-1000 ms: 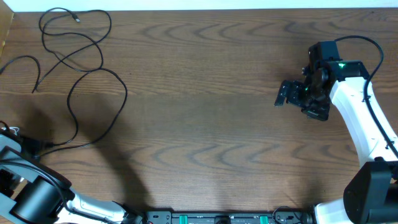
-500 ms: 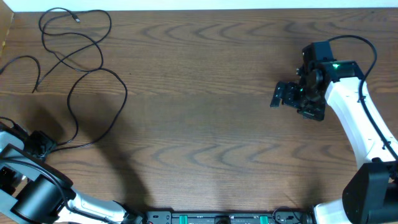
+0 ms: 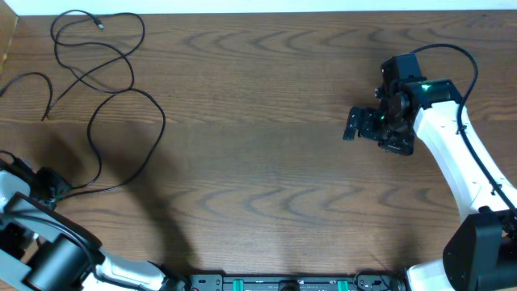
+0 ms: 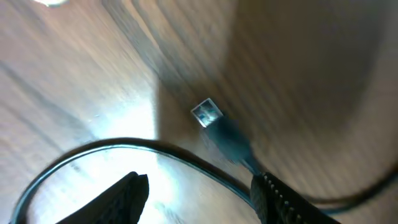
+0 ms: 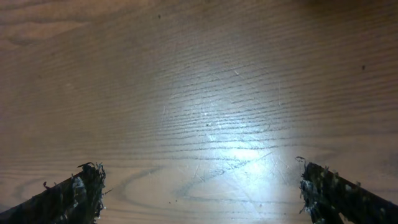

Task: Untangle cables

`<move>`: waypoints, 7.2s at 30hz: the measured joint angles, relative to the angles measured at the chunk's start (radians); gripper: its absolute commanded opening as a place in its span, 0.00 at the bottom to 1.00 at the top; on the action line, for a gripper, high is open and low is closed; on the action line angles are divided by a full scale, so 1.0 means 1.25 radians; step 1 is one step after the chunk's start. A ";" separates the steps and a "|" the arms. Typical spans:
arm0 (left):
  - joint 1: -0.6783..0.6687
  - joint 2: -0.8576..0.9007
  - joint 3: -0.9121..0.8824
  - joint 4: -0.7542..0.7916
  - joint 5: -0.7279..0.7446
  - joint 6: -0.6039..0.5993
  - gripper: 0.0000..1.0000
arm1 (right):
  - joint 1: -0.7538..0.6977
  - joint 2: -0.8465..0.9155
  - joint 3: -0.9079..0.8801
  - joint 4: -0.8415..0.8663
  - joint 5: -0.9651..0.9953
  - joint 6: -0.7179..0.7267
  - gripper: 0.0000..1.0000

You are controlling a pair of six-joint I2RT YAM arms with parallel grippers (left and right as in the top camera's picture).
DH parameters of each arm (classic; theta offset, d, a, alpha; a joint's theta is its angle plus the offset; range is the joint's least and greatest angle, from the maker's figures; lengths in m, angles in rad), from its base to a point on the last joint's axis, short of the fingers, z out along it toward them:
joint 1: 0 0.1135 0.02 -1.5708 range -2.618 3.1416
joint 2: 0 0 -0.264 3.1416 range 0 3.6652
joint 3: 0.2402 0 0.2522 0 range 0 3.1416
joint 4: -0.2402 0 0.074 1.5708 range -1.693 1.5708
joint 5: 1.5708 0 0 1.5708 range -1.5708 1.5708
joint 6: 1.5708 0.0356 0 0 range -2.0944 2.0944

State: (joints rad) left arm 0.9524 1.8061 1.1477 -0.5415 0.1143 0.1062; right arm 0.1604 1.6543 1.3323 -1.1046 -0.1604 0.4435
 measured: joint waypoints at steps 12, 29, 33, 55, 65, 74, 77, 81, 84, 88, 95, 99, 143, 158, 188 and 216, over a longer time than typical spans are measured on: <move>-0.117 -0.074 0.003 -0.043 0.009 0.008 0.58 | 0.000 0.000 0.000 0.011 0.000 0.000 0.99; -0.276 -0.073 -0.006 -0.036 -0.057 -0.179 0.74 | 0.000 0.000 0.000 -0.011 0.000 0.000 0.99; -0.264 -0.073 -0.016 -0.036 -0.070 -0.306 0.74 | 0.000 0.000 0.000 -0.016 0.000 0.000 0.99; -0.244 -0.007 -0.080 -0.044 -0.170 -0.540 0.74 | 0.000 0.000 0.000 -0.013 0.000 0.000 0.99; -0.235 -0.007 -0.080 -0.043 -0.187 -0.547 0.60 | 0.000 0.000 0.000 -0.014 0.000 0.000 0.99; -0.235 0.019 -0.078 -0.028 -0.187 -0.549 0.45 | 0.000 0.000 0.000 -0.017 0.000 0.000 0.99; -0.235 0.020 -0.077 -0.024 -0.186 -0.549 0.41 | 0.000 0.000 0.000 -0.017 0.000 0.000 0.99; -0.235 0.022 -0.077 -0.016 -0.186 -0.552 0.23 | 0.000 0.000 0.000 -0.018 0.000 0.000 0.99; -0.235 0.025 -0.074 -0.015 -0.188 -0.541 0.08 | 0.000 0.000 0.000 -0.021 0.000 0.000 0.99; -0.235 0.031 -0.053 -0.019 -0.190 -0.498 0.08 | 0.000 0.000 0.000 -0.023 0.000 0.000 0.99; -0.235 0.021 -0.041 -0.002 -0.190 -0.461 0.08 | 0.000 0.000 0.000 -0.019 0.000 0.000 0.99; -0.235 0.015 -0.041 0.000 -0.193 -0.457 0.08 | 0.000 0.000 0.000 -0.019 0.000 0.000 0.99; -0.235 -0.028 -0.022 -0.124 -0.232 -0.446 0.55 | 0.000 0.000 0.000 -0.028 -0.001 0.000 0.99; -0.418 -0.285 -0.009 -0.055 0.145 -0.463 0.84 | 0.000 0.000 0.000 -0.013 -0.114 -0.053 0.99; -1.172 -0.745 -0.005 -0.354 -0.262 -0.408 0.91 | 0.054 -0.662 -0.048 -0.166 0.129 -0.051 0.99; -1.172 -1.099 -0.014 -0.504 -0.306 -0.420 0.99 | 0.054 -0.774 -0.268 0.059 0.157 0.001 0.99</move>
State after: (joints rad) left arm -0.5125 0.4328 1.1297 -1.1717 -0.2680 -0.4187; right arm 0.2279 0.6872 0.9974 -1.0309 0.0364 0.4450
